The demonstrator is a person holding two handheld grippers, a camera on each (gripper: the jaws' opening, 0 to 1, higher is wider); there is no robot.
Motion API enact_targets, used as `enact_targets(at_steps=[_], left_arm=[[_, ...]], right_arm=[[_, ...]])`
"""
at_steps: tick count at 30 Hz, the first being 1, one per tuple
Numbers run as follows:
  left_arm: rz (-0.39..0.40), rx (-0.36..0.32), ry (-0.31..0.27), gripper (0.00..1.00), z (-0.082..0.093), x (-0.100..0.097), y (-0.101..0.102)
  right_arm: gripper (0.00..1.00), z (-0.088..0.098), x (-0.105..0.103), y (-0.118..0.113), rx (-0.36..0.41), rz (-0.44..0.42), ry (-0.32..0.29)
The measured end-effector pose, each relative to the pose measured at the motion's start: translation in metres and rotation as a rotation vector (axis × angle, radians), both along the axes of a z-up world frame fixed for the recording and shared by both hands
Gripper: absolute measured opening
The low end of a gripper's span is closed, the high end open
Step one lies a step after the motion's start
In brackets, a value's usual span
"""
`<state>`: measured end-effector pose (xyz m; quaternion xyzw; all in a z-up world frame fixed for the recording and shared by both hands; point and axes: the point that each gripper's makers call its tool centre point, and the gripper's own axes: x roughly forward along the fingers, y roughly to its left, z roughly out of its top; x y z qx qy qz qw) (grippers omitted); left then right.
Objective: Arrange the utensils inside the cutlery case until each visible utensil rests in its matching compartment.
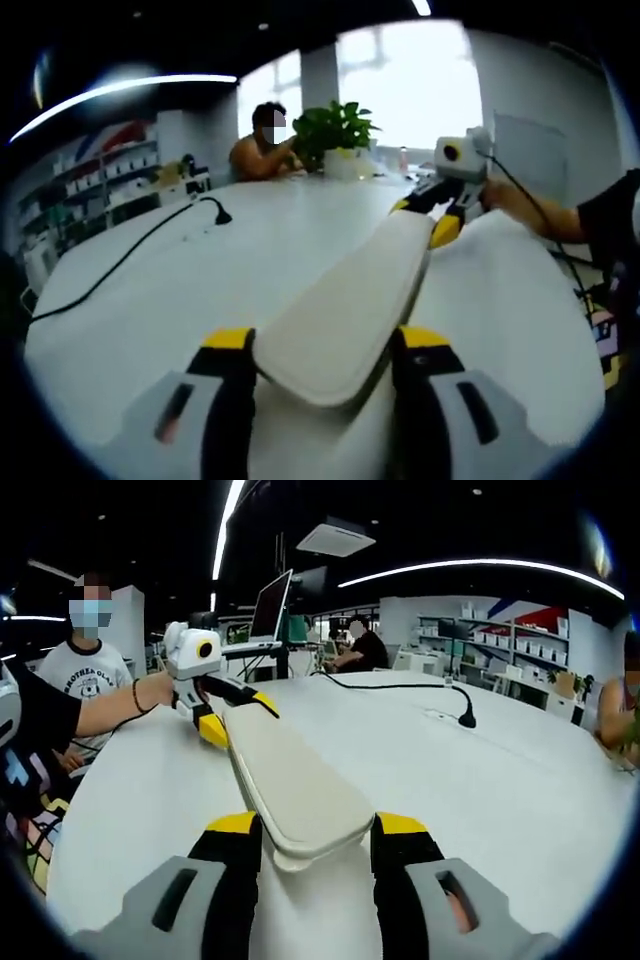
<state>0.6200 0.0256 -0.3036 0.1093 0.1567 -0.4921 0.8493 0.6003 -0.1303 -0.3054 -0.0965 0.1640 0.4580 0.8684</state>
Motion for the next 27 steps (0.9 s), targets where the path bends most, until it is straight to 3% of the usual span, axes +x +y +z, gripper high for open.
enact_targets(at_steps=[7,22,27], left_arm=[[-0.007,-0.016,0.018,0.57,-0.003,-0.004,0.002],[0.0,-0.038,0.045,0.57,-0.008,-0.009,-0.001],[0.003,-0.018,0.025,0.58,-0.01,-0.009,-0.002]], right_arm=[[0.45,-0.008,-0.001,0.001,-0.001,0.002,0.033],[0.45,-0.013,0.0,0.0,0.002,-0.003,0.046],[0.45,-0.015,0.001,0.0,0.001,-0.005,0.051]])
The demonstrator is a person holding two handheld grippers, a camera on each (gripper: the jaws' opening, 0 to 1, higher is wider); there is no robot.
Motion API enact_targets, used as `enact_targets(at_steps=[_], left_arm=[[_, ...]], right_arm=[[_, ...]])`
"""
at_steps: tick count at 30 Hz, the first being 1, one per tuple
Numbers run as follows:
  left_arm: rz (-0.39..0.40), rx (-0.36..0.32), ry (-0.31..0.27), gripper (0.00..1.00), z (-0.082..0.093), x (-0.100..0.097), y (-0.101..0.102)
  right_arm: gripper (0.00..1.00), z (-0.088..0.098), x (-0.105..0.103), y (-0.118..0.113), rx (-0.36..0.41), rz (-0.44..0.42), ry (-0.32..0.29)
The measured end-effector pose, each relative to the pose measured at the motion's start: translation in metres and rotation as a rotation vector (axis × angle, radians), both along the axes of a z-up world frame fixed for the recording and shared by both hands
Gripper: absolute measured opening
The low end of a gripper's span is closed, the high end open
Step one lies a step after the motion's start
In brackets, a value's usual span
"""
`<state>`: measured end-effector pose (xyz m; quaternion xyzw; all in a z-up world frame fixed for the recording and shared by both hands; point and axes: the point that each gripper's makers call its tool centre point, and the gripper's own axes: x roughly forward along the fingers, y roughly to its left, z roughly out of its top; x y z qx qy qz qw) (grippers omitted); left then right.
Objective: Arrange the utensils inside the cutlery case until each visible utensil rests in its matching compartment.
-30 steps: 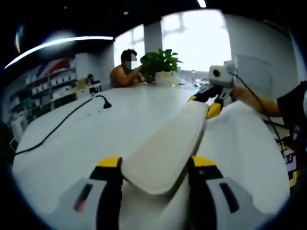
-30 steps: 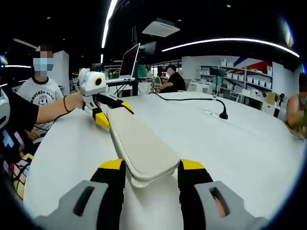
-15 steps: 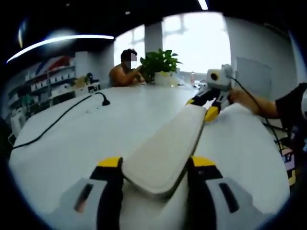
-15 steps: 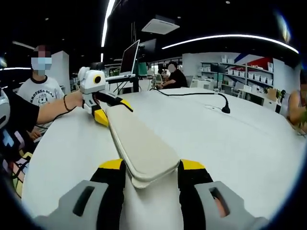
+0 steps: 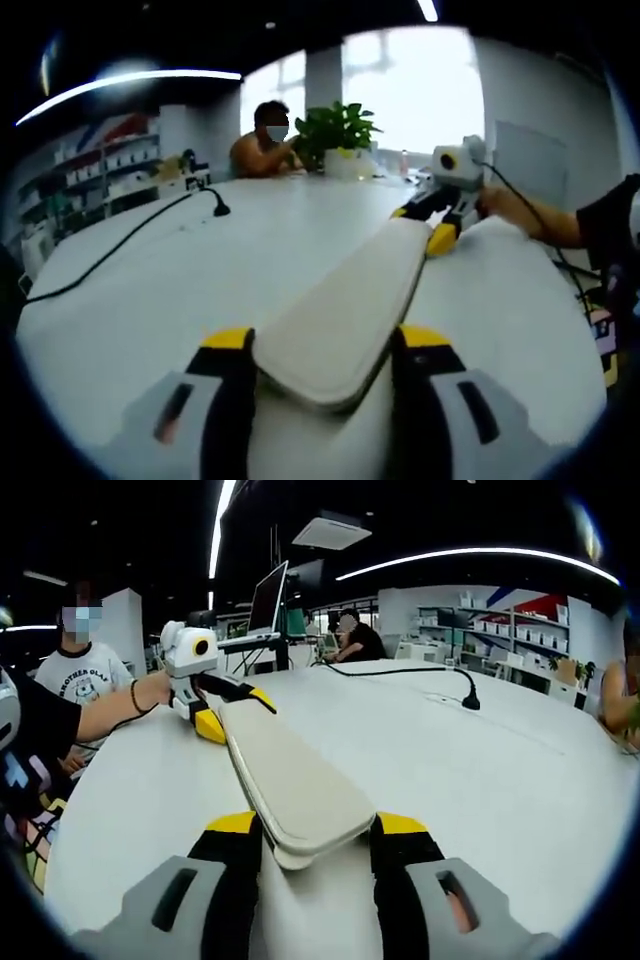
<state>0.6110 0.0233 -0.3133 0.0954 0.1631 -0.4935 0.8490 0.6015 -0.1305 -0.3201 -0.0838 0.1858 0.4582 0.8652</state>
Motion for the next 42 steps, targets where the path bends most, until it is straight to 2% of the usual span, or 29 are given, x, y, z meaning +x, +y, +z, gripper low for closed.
enact_targets(at_steps=[2,4,8,11,14,16,18,21,23,24,25,29,31,33,36,38,42], left_arm=[[-0.004,-0.001,0.009,0.61,-0.001,-0.001,-0.001],[-0.008,-0.01,0.026,0.64,-0.001,-0.004,-0.002],[0.001,0.024,0.005,0.7,0.0,-0.005,-0.002],[0.008,0.008,0.007,0.73,0.004,-0.004,0.0],[0.024,-0.013,0.002,0.74,0.01,-0.002,0.005],[0.028,-0.018,0.003,0.74,0.015,-0.003,0.007],[0.049,-0.028,0.014,0.8,0.019,-0.002,0.011],[0.085,-0.054,0.011,0.87,0.03,0.002,0.018],[0.119,-0.082,-0.006,0.88,0.043,0.001,0.024],[0.136,-0.095,-0.018,0.89,0.05,0.002,0.027],[0.155,-0.112,-0.029,0.9,0.057,0.001,0.03],[0.197,-0.144,-0.058,0.9,0.081,-0.007,0.044],[0.222,-0.16,-0.083,0.9,0.092,-0.013,0.051],[0.238,-0.163,-0.081,0.91,0.099,-0.021,0.057],[0.264,-0.156,-0.155,0.93,0.114,-0.031,0.066],[0.279,-0.158,-0.175,0.97,0.122,-0.042,0.07],[0.299,-0.202,-0.199,0.98,0.137,-0.055,0.079]], right_arm=[[0.45,0.0,0.0,-0.001,0.014,-0.01,0.016],[0.46,0.003,0.001,0.0,0.069,-0.028,0.042],[0.5,0.003,0.002,-0.004,0.057,-0.04,0.024],[0.52,0.008,0.001,-0.007,0.065,-0.047,0.009],[0.56,0.011,-0.001,-0.01,0.027,-0.055,-0.025],[0.56,0.018,-0.001,-0.013,0.03,-0.067,-0.048],[0.57,0.026,-0.001,-0.016,0.039,-0.081,-0.066],[0.58,0.036,-0.004,-0.016,0.058,-0.096,-0.088],[0.58,0.039,-0.009,-0.014,0.06,-0.1,-0.085],[0.58,0.048,-0.006,-0.016,0.065,-0.134,-0.136],[0.58,0.054,-0.007,-0.018,0.069,-0.152,-0.161],[0.57,0.076,-0.01,-0.033,0.086,-0.271,-0.191],[0.56,0.094,-0.012,-0.043,0.137,-0.335,-0.24],[0.57,0.114,-0.02,-0.051,0.19,-0.372,-0.292],[0.57,0.122,-0.034,-0.06,0.167,-0.406,-0.309],[0.58,0.128,-0.044,-0.067,0.169,-0.451,-0.327],[0.59,0.139,-0.06,-0.081,0.142,-0.523,-0.365]])
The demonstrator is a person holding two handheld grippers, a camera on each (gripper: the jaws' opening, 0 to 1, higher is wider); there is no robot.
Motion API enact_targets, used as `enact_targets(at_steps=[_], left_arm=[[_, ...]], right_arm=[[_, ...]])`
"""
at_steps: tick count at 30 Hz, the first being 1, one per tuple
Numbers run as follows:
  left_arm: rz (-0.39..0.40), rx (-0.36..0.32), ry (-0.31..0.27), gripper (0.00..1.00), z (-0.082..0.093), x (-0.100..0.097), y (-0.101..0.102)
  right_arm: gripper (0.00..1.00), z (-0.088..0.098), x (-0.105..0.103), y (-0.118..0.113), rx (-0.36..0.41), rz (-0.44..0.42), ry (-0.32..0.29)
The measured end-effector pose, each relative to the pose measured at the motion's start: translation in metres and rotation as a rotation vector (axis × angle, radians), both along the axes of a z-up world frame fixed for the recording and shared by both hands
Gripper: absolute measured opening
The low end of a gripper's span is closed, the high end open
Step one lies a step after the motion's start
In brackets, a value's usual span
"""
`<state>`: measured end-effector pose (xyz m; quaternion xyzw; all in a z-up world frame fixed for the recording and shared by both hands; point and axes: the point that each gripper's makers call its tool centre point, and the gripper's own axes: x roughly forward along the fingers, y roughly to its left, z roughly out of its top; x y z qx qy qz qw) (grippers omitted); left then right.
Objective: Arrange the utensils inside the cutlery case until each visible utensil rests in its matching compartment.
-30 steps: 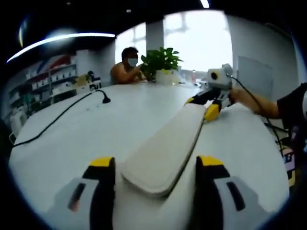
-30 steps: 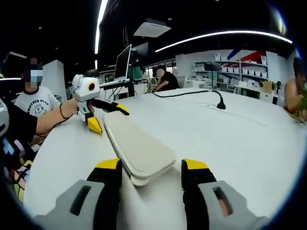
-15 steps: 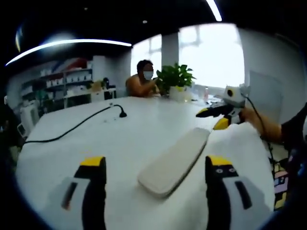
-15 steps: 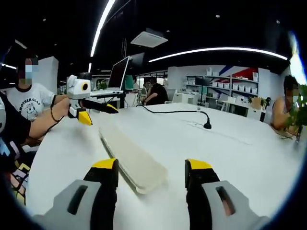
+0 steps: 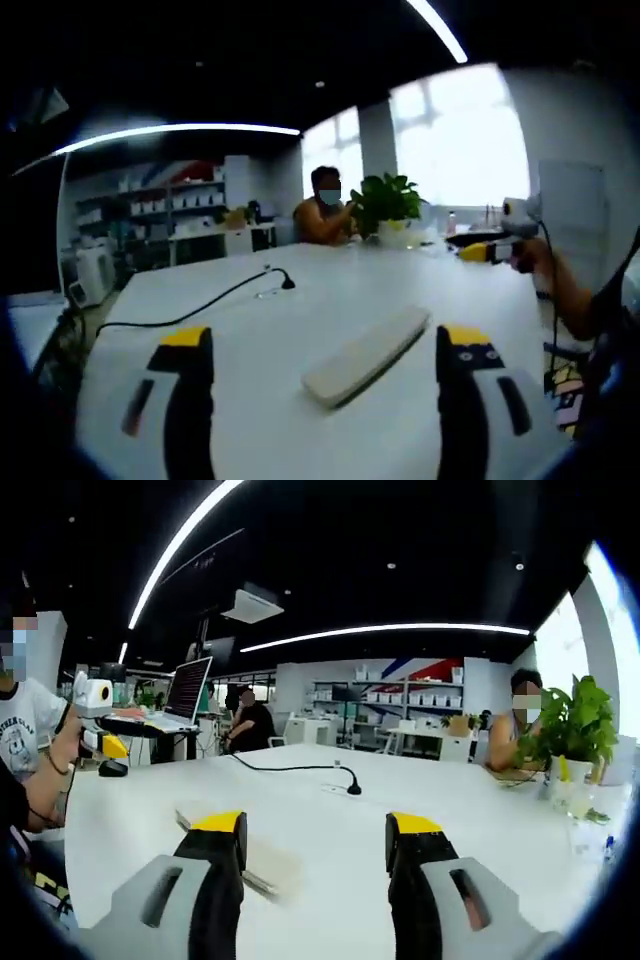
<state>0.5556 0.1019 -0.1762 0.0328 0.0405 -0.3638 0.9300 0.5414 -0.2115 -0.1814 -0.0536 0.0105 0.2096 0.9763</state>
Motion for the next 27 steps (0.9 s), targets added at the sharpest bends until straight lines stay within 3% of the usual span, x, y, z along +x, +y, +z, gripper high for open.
enact_targets(at_steps=[2,7,11,15,19,23,27], left_arm=[[0.022,-0.018,-0.007,0.99,0.006,-0.006,0.007],[0.111,0.022,-0.073,1.0,0.015,-0.018,0.025],[0.129,0.017,-0.086,1.0,0.021,-0.029,0.033],[0.14,-0.018,-0.1,1.0,0.03,-0.04,0.038],[0.15,-0.018,-0.114,1.0,0.035,-0.051,0.04],[0.144,-0.052,-0.127,1.0,0.043,-0.063,0.041],[0.164,-0.055,-0.144,1.0,0.046,-0.066,0.045]], right_arm=[[0.6,0.007,-0.009,-0.006,-0.006,-0.036,-0.028],[0.64,0.021,-0.033,-0.017,-0.014,-0.094,-0.088],[0.68,0.038,-0.048,-0.026,-0.099,-0.155,-0.158],[0.8,0.047,-0.064,-0.027,-0.039,-0.161,-0.164],[0.84,0.047,-0.073,-0.041,-0.014,-0.204,-0.15],[1.0,0.053,-0.08,-0.058,0.026,-0.268,-0.163],[0.99,0.055,-0.084,-0.065,0.018,-0.292,-0.17]])
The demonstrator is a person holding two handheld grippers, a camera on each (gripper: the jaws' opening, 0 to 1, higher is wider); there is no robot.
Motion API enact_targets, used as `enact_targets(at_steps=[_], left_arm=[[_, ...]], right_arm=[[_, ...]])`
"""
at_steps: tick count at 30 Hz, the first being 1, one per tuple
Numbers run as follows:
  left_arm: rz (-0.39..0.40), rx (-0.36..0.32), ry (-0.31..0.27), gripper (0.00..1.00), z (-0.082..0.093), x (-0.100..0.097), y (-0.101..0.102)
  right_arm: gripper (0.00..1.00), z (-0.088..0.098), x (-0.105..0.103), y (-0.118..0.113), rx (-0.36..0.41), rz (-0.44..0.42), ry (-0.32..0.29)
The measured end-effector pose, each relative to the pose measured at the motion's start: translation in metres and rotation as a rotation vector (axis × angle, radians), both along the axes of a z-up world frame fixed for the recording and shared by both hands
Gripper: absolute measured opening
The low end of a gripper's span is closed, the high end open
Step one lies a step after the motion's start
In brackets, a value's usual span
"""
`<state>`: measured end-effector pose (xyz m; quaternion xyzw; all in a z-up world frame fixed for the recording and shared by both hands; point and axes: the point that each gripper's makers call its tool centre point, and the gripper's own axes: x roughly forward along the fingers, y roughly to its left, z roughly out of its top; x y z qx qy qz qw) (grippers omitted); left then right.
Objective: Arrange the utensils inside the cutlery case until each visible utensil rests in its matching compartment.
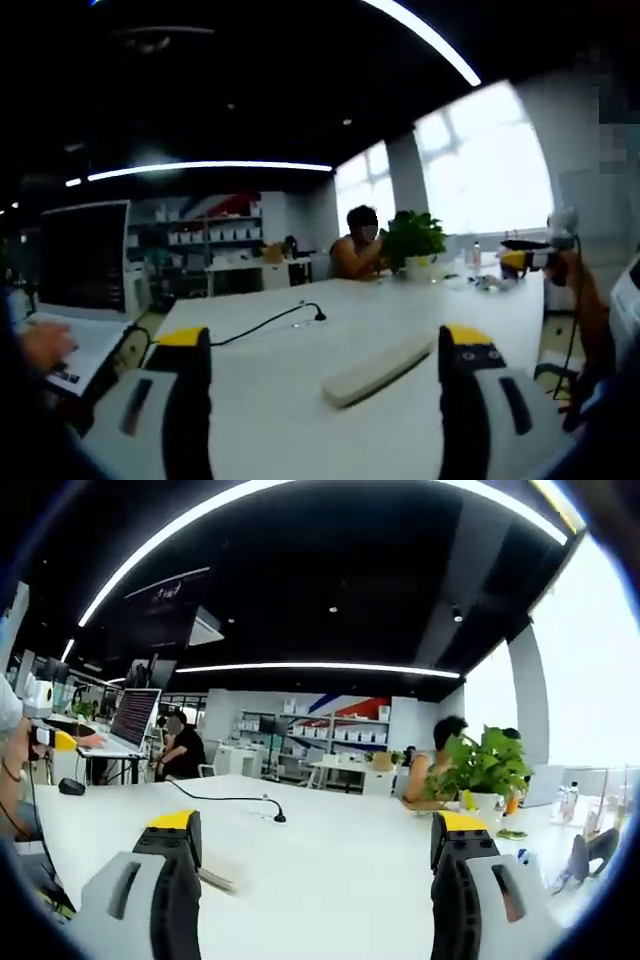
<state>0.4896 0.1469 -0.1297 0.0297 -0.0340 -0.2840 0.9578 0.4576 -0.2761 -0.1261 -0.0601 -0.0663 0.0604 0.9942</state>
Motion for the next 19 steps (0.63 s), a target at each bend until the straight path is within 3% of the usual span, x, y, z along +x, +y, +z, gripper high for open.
enact_targets(at_steps=[9,19], left_arm=[[0.034,0.017,-0.002,1.0,-0.002,-0.001,0.008],[0.052,0.04,-0.029,0.99,0.001,-0.007,0.007]], right_arm=[[0.99,-0.011,-0.006,0.001,0.004,0.017,0.061],[0.99,-0.016,-0.011,-0.008,0.011,-0.007,0.075]])
